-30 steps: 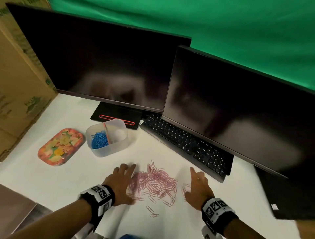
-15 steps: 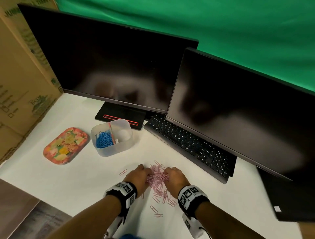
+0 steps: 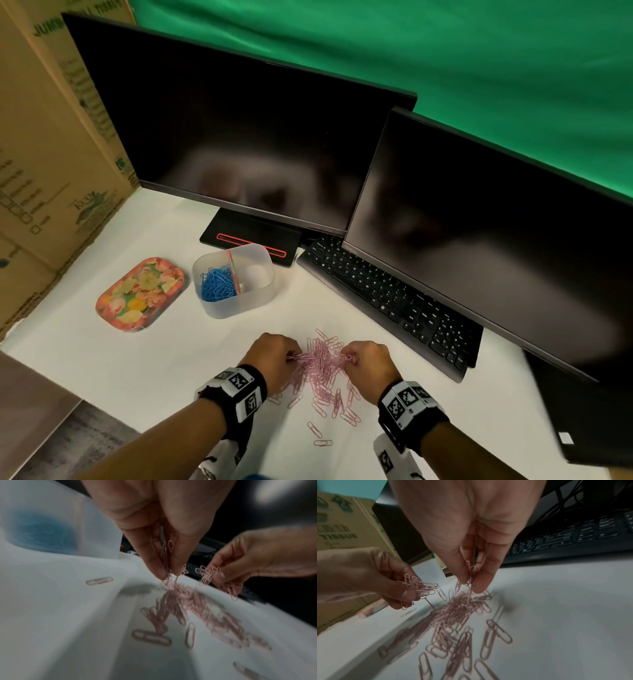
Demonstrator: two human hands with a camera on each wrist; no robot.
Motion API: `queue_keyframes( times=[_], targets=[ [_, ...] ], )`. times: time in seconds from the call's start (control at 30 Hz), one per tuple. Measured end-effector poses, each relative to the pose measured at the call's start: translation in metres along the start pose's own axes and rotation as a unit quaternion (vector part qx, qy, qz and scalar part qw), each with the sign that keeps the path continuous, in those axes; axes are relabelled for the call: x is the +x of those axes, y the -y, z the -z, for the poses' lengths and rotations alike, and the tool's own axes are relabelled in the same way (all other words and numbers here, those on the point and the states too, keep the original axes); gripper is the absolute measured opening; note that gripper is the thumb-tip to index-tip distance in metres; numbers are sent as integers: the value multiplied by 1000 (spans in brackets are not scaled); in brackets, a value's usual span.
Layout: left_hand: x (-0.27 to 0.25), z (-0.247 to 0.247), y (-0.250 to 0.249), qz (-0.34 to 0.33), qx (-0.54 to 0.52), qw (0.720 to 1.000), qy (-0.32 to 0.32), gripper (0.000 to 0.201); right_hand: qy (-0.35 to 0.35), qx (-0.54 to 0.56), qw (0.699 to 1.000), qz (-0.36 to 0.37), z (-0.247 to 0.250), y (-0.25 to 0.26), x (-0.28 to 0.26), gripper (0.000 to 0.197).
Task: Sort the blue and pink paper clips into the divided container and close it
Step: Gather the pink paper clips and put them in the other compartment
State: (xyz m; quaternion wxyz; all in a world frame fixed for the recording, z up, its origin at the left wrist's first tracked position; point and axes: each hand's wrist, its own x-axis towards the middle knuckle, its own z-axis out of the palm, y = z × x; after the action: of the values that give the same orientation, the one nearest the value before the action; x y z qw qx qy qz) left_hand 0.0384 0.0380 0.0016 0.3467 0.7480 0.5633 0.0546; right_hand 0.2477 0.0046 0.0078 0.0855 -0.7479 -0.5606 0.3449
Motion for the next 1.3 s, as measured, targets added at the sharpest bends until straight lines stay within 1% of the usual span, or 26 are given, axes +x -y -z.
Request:
queue_keyframes(
  times=[0.17, 0.27, 0.3, 0.33, 0.4, 0.47, 0.5, 0.53, 0.6, 0.67, 0.73, 0.83, 0.93, 1.0, 1.07, 1.13, 1.2, 1.3],
  targets=[
    [-10, 35, 3, -3, -50, 997, -50, 17, 0, 37, 999, 22, 8, 11, -1, 20],
    [-8, 66, 6, 10, -71, 994, -81, 9, 2, 68, 997, 38, 10, 29, 1, 18],
    [-5, 78, 7, 16, -77, 993, -92, 6, 1, 79, 996, 42, 11, 36, 2, 16],
    [0, 89, 8, 28, -80, 991, -103, 7, 2, 90, 995, 49, 12, 45, 2, 14],
    [14, 110, 11, 49, -77, 987, -133, 15, 2, 114, 992, 59, 15, 62, 6, 10],
    [32, 126, 14, 74, -49, 983, -158, 17, 4, 129, 989, 67, 19, 80, 12, 10],
    [42, 131, 15, 87, -29, 983, -157, 13, 9, 138, 988, 69, 21, 89, 15, 10],
    [50, 134, 16, 96, -10, 984, -152, 10, 15, 147, 987, 71, 23, 100, 20, 11],
    [62, 134, 17, 115, 12, 984, -135, 16, 21, 148, 986, 78, 26, 121, 31, 11],
    [67, 131, 20, 135, -2, 983, -126, 27, 12, 136, 986, 92, 27, 141, 45, 20],
    [67, 128, 24, 149, -41, 979, -133, 33, 3, 115, 988, 106, 27, 159, 59, 16],
    [54, 133, 33, 148, -85, 970, -171, 27, -7, 77, 990, 122, 20, 182, 78, 16],
    [29, 135, 42, 129, -133, 960, -209, 17, -15, 67, 990, 123, 9, 198, 94, 13],
    [11, 125, 47, 116, -120, 966, -197, 12, -14, 41, 991, 124, 3, 204, 100, 12],
    [-4, 108, 55, 117, -82, 976, -163, 11, -11, 19, 992, 121, -2, 206, 105, 12],
    [-13, 89, 62, 126, -55, 982, -129, 13, -16, 22, 993, 112, -5, 207, 108, 16],
    [-16, 73, 67, 135, -42, 986, -87, 18, -22, 37, 994, 98, -5, 205, 110, 22],
    [-11, 55, 68, 136, -7, 990, -21, 35, -30, 47, 993, 106, 5, 193, 106, 21]
  ],
)
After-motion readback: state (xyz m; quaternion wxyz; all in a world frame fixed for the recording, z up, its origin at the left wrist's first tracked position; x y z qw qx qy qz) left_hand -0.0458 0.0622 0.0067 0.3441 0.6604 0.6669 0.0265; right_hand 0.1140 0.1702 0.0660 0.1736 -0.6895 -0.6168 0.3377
